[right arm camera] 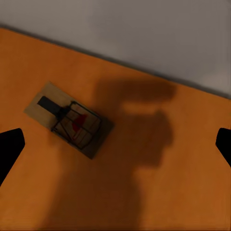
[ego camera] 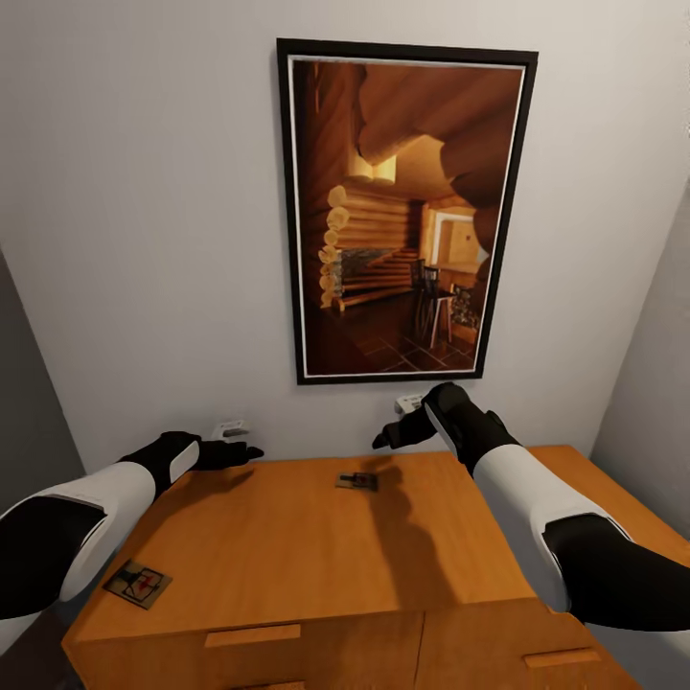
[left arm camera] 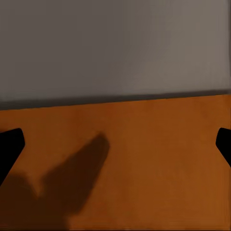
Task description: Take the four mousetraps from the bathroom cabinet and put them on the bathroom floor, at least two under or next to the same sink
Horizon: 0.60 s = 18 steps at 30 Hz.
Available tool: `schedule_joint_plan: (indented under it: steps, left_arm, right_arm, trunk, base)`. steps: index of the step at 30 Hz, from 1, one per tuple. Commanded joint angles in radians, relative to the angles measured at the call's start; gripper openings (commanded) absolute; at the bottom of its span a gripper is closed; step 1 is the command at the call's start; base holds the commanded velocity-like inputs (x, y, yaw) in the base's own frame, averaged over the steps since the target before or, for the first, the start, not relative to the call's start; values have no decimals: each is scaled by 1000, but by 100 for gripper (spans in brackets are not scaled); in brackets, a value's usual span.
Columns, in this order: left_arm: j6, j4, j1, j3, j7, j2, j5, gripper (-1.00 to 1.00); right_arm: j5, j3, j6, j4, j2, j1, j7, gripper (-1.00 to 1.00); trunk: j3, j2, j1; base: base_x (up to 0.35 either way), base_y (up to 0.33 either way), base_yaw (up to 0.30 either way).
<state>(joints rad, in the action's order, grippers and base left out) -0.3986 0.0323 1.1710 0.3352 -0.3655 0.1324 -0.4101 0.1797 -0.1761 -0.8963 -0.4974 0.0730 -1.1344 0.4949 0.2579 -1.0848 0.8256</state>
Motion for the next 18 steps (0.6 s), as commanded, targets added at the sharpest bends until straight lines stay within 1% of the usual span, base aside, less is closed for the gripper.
schedule_joint_plan:
  steps: [1, 18]
  left_arm:
    - [-6, 1, 1, 8, -2, 1, -10, 100]
    - [-6, 1, 1, 8, -1, 1, -10, 100]
  right_arm:
    - [11, -2, -2, -1, 0, -1, 8, 100]
    - [8, -1, -2, -1, -1, -1, 9, 100]
  trunk:
    - [1, -1, 0]
    - [1, -1, 0]
  base:
    - [-57, 0, 0]
    - [-14, 0, 0]
